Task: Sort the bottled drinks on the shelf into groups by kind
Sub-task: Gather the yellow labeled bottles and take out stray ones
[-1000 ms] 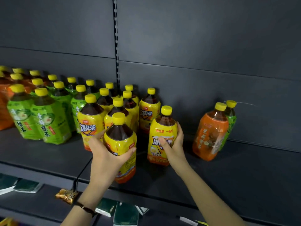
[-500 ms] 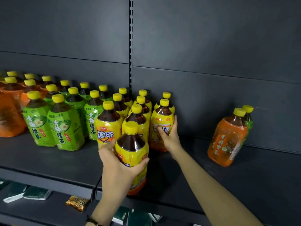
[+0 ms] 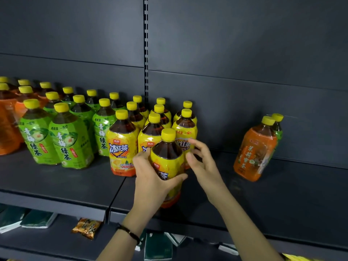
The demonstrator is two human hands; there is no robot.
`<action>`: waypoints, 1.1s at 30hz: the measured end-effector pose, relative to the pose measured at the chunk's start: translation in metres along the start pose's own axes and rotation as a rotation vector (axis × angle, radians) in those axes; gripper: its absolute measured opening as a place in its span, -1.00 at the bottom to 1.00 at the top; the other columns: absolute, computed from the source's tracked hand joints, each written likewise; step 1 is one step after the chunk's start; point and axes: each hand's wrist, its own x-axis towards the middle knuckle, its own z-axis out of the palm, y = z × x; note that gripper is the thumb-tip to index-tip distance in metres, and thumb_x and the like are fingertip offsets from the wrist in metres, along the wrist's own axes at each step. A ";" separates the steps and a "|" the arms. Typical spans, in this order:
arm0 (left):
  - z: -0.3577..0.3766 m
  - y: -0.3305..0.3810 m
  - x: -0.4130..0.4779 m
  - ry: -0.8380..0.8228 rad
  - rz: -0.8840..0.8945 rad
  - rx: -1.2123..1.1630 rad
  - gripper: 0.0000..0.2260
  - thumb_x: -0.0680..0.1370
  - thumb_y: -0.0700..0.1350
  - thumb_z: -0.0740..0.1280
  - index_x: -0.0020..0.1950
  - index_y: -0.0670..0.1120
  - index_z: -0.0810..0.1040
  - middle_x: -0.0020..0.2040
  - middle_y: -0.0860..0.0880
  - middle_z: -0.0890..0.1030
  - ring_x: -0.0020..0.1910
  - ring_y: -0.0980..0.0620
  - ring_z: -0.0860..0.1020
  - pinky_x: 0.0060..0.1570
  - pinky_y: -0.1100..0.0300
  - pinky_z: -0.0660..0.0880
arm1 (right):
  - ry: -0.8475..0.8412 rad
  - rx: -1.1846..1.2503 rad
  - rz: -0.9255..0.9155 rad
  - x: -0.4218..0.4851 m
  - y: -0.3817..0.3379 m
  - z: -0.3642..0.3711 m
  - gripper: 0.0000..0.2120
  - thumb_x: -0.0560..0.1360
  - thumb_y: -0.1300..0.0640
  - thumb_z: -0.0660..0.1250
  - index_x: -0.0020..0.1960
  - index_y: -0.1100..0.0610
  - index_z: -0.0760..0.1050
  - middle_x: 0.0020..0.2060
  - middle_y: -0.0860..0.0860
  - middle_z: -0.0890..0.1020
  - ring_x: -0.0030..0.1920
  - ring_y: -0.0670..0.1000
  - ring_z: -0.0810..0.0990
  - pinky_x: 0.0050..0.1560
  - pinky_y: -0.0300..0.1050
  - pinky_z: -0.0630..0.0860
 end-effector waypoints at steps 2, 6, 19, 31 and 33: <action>-0.002 -0.004 -0.005 -0.129 0.042 -0.116 -0.14 0.13 0.27 0.54 0.27 0.19 0.13 0.23 0.01 0.25 0.31 0.01 0.34 0.26 0.18 0.40 | -0.051 -0.068 -0.035 -0.008 -0.004 0.000 -0.47 0.30 -0.27 0.42 0.24 -0.34 0.35 0.30 -0.22 0.37 0.26 -0.29 0.40 0.21 -0.14 0.50; -0.021 -0.013 -0.007 -0.276 0.107 -0.198 -0.41 0.33 0.14 0.47 0.30 0.19 0.34 0.25 0.04 0.43 0.31 0.06 0.41 0.26 0.15 0.43 | 0.037 -0.203 -0.084 -0.010 -0.002 -0.006 -0.33 0.29 -0.07 0.55 0.29 -0.23 0.30 0.28 -0.14 0.40 0.29 -0.19 0.40 0.24 -0.06 0.50; -0.044 -0.070 0.053 0.174 -0.167 0.082 -0.02 0.30 -0.18 0.59 0.54 -0.17 0.05 0.42 -0.25 0.27 0.44 -0.18 0.20 0.40 -0.07 0.20 | 0.238 -0.278 -0.040 0.026 0.017 0.002 -0.33 0.44 -0.07 0.42 0.46 -0.22 0.20 0.30 -0.13 0.34 0.25 -0.15 0.39 0.03 -0.36 0.44; -0.048 -0.083 0.053 0.169 -0.133 0.131 -0.09 0.31 -0.22 0.58 0.51 -0.19 0.11 0.38 -0.26 0.31 0.40 -0.18 0.22 0.36 -0.10 0.24 | 0.322 -0.178 -0.076 0.034 0.042 -0.022 -0.45 0.47 -0.01 0.40 0.40 -0.16 0.30 0.31 -0.09 0.38 0.28 -0.14 0.41 0.17 -0.26 0.44; -0.049 -0.083 0.054 0.167 -0.130 0.130 -0.09 0.30 -0.21 0.59 0.50 -0.18 0.12 0.38 -0.26 0.30 0.40 -0.18 0.23 0.36 -0.12 0.26 | 0.630 -0.178 -0.084 0.021 0.052 -0.043 -0.52 0.46 0.01 0.42 0.34 -0.07 0.37 0.31 -0.03 0.40 0.26 -0.09 0.42 0.20 -0.19 0.42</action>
